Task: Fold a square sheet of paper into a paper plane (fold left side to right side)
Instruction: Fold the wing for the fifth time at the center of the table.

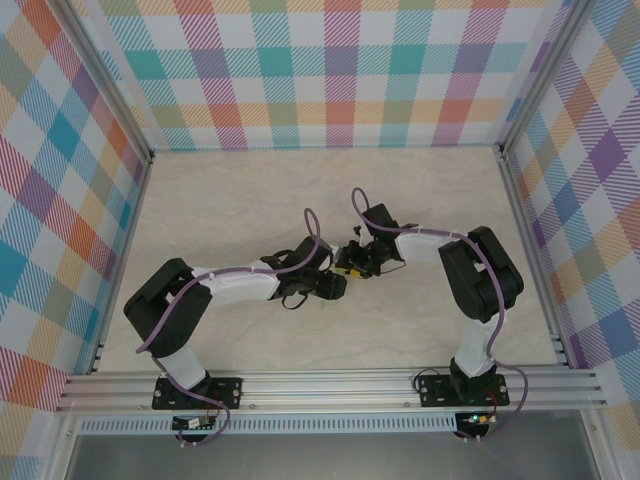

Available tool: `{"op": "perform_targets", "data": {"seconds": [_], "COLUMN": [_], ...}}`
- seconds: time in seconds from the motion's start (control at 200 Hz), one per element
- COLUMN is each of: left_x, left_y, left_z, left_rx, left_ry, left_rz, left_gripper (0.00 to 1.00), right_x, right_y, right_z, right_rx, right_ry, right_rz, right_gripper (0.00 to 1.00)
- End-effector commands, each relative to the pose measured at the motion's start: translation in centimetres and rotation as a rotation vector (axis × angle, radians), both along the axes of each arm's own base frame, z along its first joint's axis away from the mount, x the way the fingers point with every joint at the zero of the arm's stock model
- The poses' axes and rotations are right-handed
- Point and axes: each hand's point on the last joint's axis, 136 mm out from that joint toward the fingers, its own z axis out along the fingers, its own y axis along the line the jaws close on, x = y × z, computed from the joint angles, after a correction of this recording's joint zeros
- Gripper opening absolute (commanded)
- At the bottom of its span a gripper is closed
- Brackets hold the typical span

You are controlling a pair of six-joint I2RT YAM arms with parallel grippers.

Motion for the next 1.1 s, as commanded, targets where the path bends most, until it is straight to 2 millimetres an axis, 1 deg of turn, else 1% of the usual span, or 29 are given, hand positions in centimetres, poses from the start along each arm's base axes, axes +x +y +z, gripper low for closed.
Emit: {"op": "perform_targets", "data": {"seconds": [0.0,0.085,0.18,0.29,0.395,0.47,0.585,0.67,0.88,1.095], "left_x": [0.4,0.7,1.3,2.2,3.5,4.5,5.8,6.4,7.0,7.3], "left_y": [0.4,1.0,2.2,3.1,3.5,3.6,3.3,2.9,1.7,1.1], "left_z": [1.7,2.4,3.1,3.8,4.1,3.9,3.7,2.7,1.0,0.5], "left_rx": [-0.066,-0.093,-0.135,-0.232,-0.33,-0.389,-0.463,-0.467,-0.496,-0.519], "left_ry": [-0.016,-0.015,-0.005,0.043,0.104,0.145,0.199,0.237,0.301,0.322], "left_rz": [0.027,0.053,0.1,0.153,0.197,0.229,0.247,0.25,0.248,0.248], "left_gripper": [0.52,0.54,0.55,0.55,0.52,0.49,0.45,0.42,0.39,0.33], "right_x": [-0.7,-0.7,-0.6,-0.6,-0.6,-0.6,-0.7,-0.6,-0.6,-0.7], "right_y": [-0.4,-0.5,-0.4,-0.4,-0.4,-0.4,-0.3,-0.3,-0.3,-0.4], "right_z": [-1.2,-1.2,-1.1,-1.1,-0.9,-1.0,-1.0,-0.9,-0.7,-0.7], "right_rx": [-0.047,-0.046,-0.044,-0.044,-0.042,-0.043,-0.043,-0.042,-0.042,-0.043], "right_ry": [0.043,0.041,0.037,0.034,0.033,0.033,0.033,0.033,0.03,0.03], "right_rz": [-0.001,0.001,0.003,0.007,0.008,0.01,0.012,0.012,0.013,0.014], "right_gripper": [0.39,0.39,0.39,0.38,0.39,0.39,0.38,0.38,0.38,0.38]}}
